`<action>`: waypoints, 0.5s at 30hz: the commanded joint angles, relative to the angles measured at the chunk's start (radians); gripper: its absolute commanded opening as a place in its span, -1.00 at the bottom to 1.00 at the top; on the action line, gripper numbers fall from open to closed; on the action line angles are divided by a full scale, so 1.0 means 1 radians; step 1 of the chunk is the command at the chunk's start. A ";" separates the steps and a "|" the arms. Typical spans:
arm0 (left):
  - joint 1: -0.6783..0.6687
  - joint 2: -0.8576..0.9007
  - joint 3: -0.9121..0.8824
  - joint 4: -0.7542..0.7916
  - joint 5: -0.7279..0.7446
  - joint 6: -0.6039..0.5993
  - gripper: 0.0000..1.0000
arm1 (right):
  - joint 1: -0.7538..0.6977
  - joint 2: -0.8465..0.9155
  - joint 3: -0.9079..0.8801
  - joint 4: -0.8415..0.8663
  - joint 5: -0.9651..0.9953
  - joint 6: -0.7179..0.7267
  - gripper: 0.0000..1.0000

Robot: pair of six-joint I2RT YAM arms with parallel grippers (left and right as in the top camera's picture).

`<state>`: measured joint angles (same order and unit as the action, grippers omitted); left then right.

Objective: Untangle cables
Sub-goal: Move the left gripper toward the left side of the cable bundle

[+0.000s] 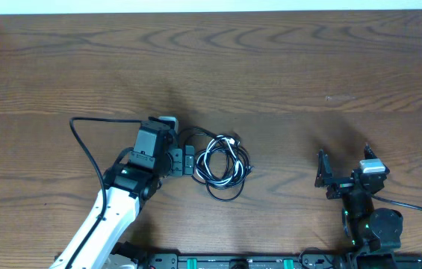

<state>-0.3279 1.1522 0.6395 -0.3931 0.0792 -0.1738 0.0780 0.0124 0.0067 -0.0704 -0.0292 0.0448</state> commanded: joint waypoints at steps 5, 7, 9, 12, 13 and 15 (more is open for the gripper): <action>-0.047 0.014 0.021 -0.010 -0.027 0.024 0.94 | 0.008 -0.006 -0.001 -0.004 0.001 0.002 0.99; -0.071 0.024 0.021 -0.006 -0.027 0.026 0.95 | 0.008 -0.006 -0.001 -0.004 0.000 0.002 0.99; -0.099 0.038 0.021 -0.003 -0.028 0.050 0.94 | 0.008 -0.006 -0.001 -0.004 0.000 0.003 0.99; -0.140 0.056 0.021 0.008 -0.027 0.051 0.94 | 0.008 -0.006 -0.001 -0.004 0.000 0.002 0.99; -0.150 0.058 0.021 0.010 -0.028 0.051 0.94 | 0.008 -0.006 -0.001 -0.004 0.000 0.002 0.99; -0.160 0.061 0.021 0.014 -0.027 0.050 0.94 | 0.008 -0.006 -0.001 -0.004 0.000 0.002 0.99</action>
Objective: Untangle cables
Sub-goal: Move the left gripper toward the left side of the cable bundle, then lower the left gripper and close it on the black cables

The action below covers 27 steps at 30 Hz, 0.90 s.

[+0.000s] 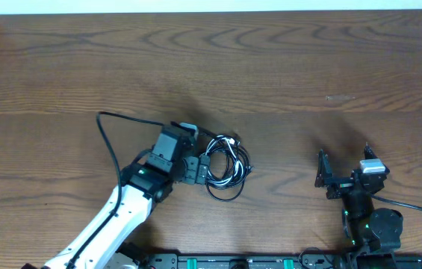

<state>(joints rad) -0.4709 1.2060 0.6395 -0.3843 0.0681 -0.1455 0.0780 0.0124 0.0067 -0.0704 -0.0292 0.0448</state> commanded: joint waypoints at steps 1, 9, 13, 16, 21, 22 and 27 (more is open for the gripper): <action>-0.018 0.008 0.021 0.009 -0.015 0.021 0.95 | 0.008 -0.006 -0.001 -0.004 0.000 0.002 0.99; -0.018 0.008 0.021 0.024 0.000 0.010 0.94 | 0.008 -0.006 -0.001 -0.004 0.000 0.002 0.98; -0.018 0.010 0.019 0.006 -0.001 -0.010 0.94 | 0.008 -0.006 -0.001 -0.004 0.000 0.002 0.99; -0.019 0.013 0.019 -0.026 -0.001 -0.052 0.95 | 0.008 -0.006 -0.001 -0.004 0.000 0.002 0.99; -0.020 0.048 0.019 -0.042 -0.001 -0.107 0.94 | 0.008 -0.006 -0.001 -0.004 0.000 0.002 0.99; -0.020 0.063 0.019 -0.043 -0.001 -0.118 0.94 | 0.008 -0.006 -0.001 -0.004 0.000 0.002 0.99; -0.027 0.127 0.019 -0.051 0.000 -0.177 0.94 | 0.008 -0.006 -0.001 -0.004 0.000 0.002 0.99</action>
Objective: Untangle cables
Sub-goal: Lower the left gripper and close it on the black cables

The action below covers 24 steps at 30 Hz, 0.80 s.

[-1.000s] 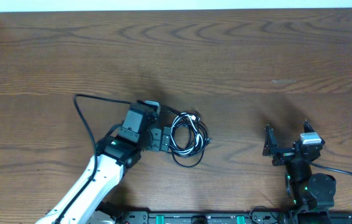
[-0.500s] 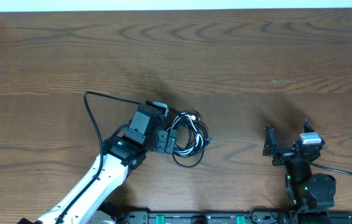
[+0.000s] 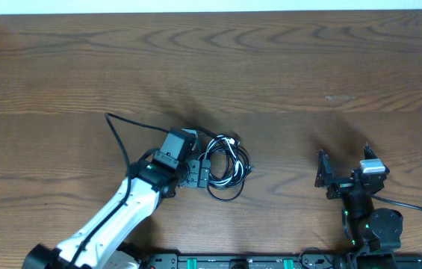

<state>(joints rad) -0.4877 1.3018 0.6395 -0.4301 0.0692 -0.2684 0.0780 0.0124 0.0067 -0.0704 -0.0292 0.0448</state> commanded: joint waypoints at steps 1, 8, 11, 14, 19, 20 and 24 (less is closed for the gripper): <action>-0.015 0.037 0.019 -0.003 -0.002 -0.062 0.94 | 0.008 -0.006 -0.001 -0.004 0.000 0.002 0.98; -0.106 0.039 0.019 0.028 -0.011 -0.144 0.94 | 0.008 -0.006 -0.001 -0.004 0.000 0.002 0.99; -0.138 0.039 0.019 0.051 -0.087 -0.219 0.94 | 0.008 -0.006 -0.001 -0.004 0.000 0.002 0.99; -0.136 0.039 0.019 0.052 -0.142 -0.286 0.94 | 0.008 -0.006 -0.001 -0.004 0.000 0.002 0.98; -0.137 0.047 0.019 0.058 -0.167 -0.426 0.93 | 0.008 -0.006 -0.001 -0.004 0.000 0.003 0.99; -0.137 0.051 0.019 0.063 -0.167 -0.449 0.93 | 0.008 -0.006 -0.001 -0.004 0.000 0.002 0.99; -0.137 0.084 0.019 0.078 -0.168 -0.497 0.92 | 0.008 -0.006 -0.001 -0.004 0.000 0.002 0.99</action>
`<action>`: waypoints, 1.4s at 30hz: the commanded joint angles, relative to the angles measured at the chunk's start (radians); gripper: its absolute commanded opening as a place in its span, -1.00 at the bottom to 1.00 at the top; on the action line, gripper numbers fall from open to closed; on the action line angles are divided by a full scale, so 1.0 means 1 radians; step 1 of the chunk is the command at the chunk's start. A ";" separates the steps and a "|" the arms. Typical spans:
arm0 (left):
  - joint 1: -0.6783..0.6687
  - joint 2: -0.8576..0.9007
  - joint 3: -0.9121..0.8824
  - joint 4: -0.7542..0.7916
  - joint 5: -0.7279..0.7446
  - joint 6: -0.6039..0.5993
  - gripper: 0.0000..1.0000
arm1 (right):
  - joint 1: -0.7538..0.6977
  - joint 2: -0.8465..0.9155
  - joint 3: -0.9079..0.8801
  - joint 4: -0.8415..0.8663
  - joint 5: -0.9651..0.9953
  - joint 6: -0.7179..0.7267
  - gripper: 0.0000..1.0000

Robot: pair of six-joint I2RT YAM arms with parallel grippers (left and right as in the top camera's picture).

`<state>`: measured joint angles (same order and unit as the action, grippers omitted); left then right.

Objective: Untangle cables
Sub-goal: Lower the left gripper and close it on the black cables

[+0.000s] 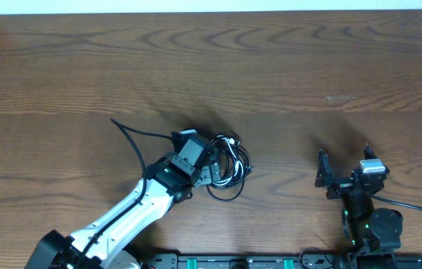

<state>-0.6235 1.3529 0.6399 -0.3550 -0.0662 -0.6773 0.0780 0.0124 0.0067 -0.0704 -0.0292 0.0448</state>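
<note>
A tangle of black and white cables (231,169) lies coiled on the wooden table, a little left of centre. My left gripper (212,172) has reached in from the lower left. Its fingers are spread over the left edge of the coil and look open, with strands lying between and under them. A loose black cable (137,133) trails off behind the left wrist. My right gripper (322,170) rests low at the right front, well away from the cables. Its jaws are too dark to read.
The wooden table (285,67) runs wide behind and to the right of the coil. The arms' base rail (233,261) lines the front edge. A pale wall strip runs along the far edge.
My left gripper has moved slightly right, from the coil's left edge to over its left side. The coil itself has not shifted. The right arm is still.
My left gripper began open to the left of the coil, a short gap away. It then stood closer at each moment, touched the coil's left edge, and now covers its left strands. The coil and the right arm stayed put.
</note>
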 commanded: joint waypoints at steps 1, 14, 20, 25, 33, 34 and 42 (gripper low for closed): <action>-0.001 0.043 0.019 0.005 -0.032 -0.088 0.91 | 0.008 -0.006 -0.001 -0.004 0.000 0.002 0.98; -0.002 0.106 0.019 0.000 -0.021 -0.132 0.14 | 0.008 -0.006 -0.001 -0.004 0.000 0.003 0.98; -0.002 0.106 0.019 -0.002 -0.021 -0.132 -0.27 | 0.008 -0.006 -0.001 -0.004 0.000 0.002 0.98; -0.002 0.106 0.019 -0.002 -0.021 -0.131 -0.63 | 0.008 -0.006 -0.001 -0.004 0.001 0.002 0.98; -0.002 0.103 0.019 0.040 -0.023 -0.052 -0.85 | 0.008 -0.006 -0.001 -0.004 0.000 0.003 0.98; -0.002 0.101 0.019 0.049 -0.020 -0.028 -0.85 | 0.008 -0.006 -0.001 -0.004 0.000 0.002 0.99; -0.002 -0.004 0.029 0.062 0.016 0.086 -0.85 | 0.008 -0.006 -0.001 -0.004 0.000 0.003 0.99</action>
<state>-0.6239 1.4094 0.6403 -0.2943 -0.0692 -0.6731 0.0780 0.0124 0.0067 -0.0704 -0.0292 0.0448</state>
